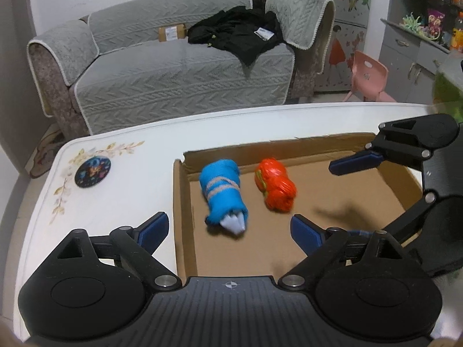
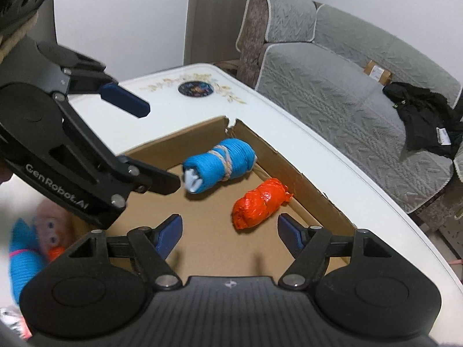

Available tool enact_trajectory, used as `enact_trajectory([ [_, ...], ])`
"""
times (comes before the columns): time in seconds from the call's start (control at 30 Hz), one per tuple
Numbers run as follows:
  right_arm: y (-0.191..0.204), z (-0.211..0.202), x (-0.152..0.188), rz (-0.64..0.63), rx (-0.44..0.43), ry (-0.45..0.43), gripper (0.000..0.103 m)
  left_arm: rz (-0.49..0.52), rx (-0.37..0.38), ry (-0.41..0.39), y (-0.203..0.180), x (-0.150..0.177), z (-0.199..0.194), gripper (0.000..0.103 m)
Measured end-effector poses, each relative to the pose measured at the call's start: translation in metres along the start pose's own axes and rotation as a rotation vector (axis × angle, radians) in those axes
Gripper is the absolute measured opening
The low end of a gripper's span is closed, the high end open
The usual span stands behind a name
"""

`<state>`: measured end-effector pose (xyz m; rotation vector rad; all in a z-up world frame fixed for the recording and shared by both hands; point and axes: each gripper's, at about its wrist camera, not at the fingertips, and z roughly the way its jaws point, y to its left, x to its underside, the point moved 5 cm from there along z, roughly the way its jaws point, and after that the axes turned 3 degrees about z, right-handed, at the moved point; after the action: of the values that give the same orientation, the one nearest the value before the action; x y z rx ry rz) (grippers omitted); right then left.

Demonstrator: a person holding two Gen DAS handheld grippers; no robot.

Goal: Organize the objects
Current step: 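Lower both held bundles into the cardboard tray and open both tools, then return both tools to the pile and grasp white bundles with each tool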

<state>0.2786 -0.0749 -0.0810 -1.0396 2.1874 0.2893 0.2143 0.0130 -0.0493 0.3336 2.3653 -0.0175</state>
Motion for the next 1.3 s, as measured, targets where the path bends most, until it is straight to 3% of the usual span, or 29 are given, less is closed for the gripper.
enact_trajectory([
  [0.23, 0.019, -0.024, 0.008, -0.017, 0.007, -0.026, 0.070, 0.020, 0.014, -0.024, -0.015, 0.015, -0.029, 0.095],
  [0.6, 0.031, -0.051, 0.024, 0.018, 0.034, -0.090, 0.074, 0.035, -0.006, -0.143, -0.033, 0.033, -0.069, 0.099],
  [0.8, 0.036, -0.063, 0.046, 0.052, 0.048, -0.100, 0.075, 0.060, -0.019, -0.148, -0.043, 0.055, -0.078, 0.099],
  [1.07, 0.038, -0.103, 0.104, 0.196, 0.085, -0.147, 0.076, 0.039, -0.070, -0.146, -0.031, 0.112, -0.094, 0.102],
  [1.23, 0.044, -0.134, 0.154, 0.296, 0.118, -0.173, 0.077, -0.040, -0.058, -0.123, -0.023, 0.154, -0.113, 0.102],
  [1.3, 0.045, -0.141, 0.171, 0.326, 0.135, -0.174, 0.078, -0.090, -0.013, -0.112, -0.025, 0.172, -0.124, 0.102],
])
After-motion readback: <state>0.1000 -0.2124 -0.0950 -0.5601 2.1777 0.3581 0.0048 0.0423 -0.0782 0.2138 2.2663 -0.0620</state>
